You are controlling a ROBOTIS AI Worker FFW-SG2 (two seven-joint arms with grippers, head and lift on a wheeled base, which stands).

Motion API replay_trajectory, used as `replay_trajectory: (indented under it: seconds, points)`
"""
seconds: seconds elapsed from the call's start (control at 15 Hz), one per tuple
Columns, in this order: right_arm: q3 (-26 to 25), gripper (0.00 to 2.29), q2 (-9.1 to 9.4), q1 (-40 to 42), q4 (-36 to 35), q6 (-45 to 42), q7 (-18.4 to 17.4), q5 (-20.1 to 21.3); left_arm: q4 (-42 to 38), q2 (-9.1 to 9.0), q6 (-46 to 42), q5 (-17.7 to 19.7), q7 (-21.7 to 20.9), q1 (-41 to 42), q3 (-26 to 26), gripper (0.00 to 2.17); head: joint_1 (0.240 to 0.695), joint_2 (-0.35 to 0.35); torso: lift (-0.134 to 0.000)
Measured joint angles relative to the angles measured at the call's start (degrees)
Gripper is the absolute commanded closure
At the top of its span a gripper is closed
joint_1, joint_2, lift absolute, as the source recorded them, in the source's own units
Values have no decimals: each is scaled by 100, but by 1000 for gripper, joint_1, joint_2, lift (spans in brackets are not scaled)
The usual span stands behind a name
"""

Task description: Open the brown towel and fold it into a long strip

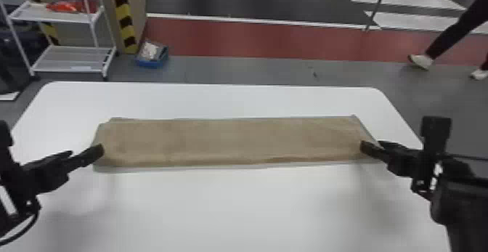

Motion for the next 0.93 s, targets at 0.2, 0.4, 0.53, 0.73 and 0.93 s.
replay_trajectory:
  seconds: [0.2, 0.4, 0.53, 0.73, 0.93]
  points:
    - [52, 1079, -2, 0, 0, 4, 11, 35, -73, -1, 236, -17, -83, 43, -42, 977, 695, -147, -123]
    - [-10, 1717, -31, -15, 0, 85, 260, 46, -307, -5, 635, 10, -74, 141, 6, 1737, 695, -155, -123]
    - [-47, 1717, -46, -13, 0, 107, 392, 47, -493, -9, 906, 32, -45, 195, 40, 1737, 695, -155, -123]
    - [-87, 1717, -52, 76, -43, 67, 429, 0, -738, -10, 1025, 54, -21, 308, 64, 1733, 695, -162, -123]
    - [-239, 1717, -32, 394, -396, 125, 461, -119, -1020, -11, 1043, 60, -23, 505, 167, 1730, 695, -168, -123]
